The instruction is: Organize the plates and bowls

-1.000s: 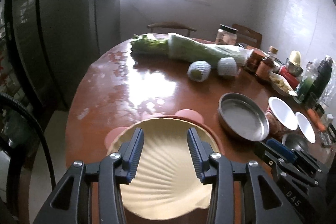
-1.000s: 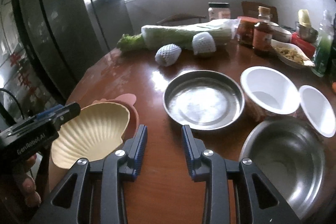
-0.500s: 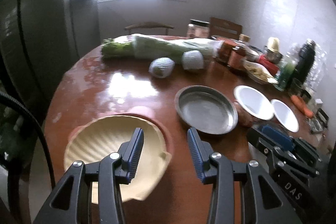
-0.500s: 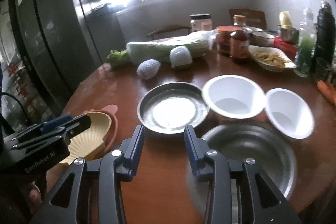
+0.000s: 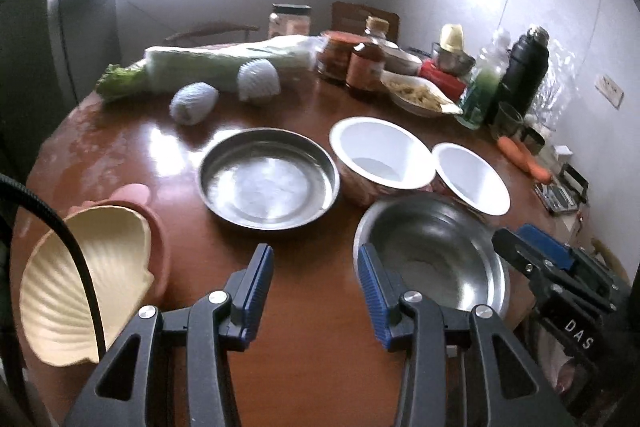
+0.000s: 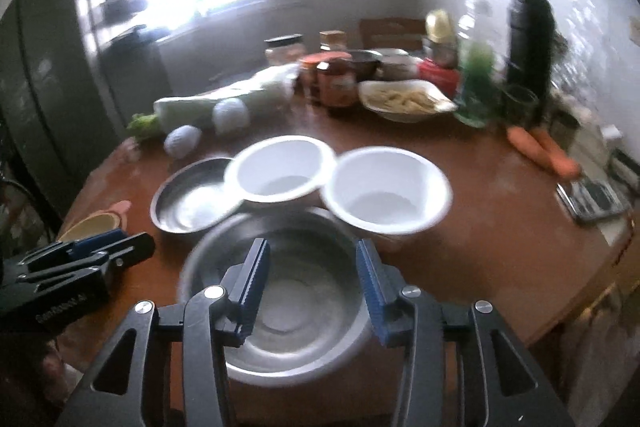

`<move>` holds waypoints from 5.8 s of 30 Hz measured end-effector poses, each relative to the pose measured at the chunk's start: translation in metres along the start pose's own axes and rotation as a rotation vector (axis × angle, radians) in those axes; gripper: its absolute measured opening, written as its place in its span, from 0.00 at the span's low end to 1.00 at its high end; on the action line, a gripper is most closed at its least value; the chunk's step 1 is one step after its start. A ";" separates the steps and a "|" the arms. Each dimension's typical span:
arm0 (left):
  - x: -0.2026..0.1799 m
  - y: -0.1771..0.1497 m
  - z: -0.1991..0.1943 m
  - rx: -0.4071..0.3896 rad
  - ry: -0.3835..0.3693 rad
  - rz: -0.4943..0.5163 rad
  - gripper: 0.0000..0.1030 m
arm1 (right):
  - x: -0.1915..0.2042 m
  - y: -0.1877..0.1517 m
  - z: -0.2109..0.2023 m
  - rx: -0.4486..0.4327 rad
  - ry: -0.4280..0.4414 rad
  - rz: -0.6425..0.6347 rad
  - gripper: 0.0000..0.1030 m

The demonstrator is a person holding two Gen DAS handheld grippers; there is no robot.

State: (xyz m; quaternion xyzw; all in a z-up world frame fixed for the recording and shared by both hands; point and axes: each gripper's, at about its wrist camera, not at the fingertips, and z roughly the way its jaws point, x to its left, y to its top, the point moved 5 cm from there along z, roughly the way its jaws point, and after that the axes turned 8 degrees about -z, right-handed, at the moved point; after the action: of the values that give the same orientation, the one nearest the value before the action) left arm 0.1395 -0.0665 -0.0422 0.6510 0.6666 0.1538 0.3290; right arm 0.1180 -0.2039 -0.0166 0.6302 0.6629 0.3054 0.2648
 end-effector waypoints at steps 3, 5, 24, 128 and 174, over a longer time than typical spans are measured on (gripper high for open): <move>-0.009 -0.004 0.013 0.030 -0.005 0.006 0.43 | -0.020 -0.009 0.003 0.025 -0.012 0.035 0.45; -0.017 -0.007 0.017 0.038 -0.015 0.013 0.43 | -0.026 -0.016 0.008 0.048 0.014 0.057 0.45; -0.042 -0.021 0.050 0.093 -0.003 0.036 0.42 | -0.015 -0.037 0.036 0.106 0.120 -0.042 0.30; -0.126 0.043 0.088 0.221 -0.173 -0.014 0.43 | -0.113 0.034 0.083 0.182 0.098 0.033 0.36; -0.102 0.056 -0.003 0.057 -0.164 -0.030 0.43 | -0.050 0.068 0.011 0.042 0.166 -0.123 0.24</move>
State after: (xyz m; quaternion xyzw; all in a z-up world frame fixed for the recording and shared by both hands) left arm 0.1739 -0.1592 0.0198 0.6604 0.6512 0.0759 0.3660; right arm 0.1752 -0.2518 0.0249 0.5665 0.7261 0.3256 0.2140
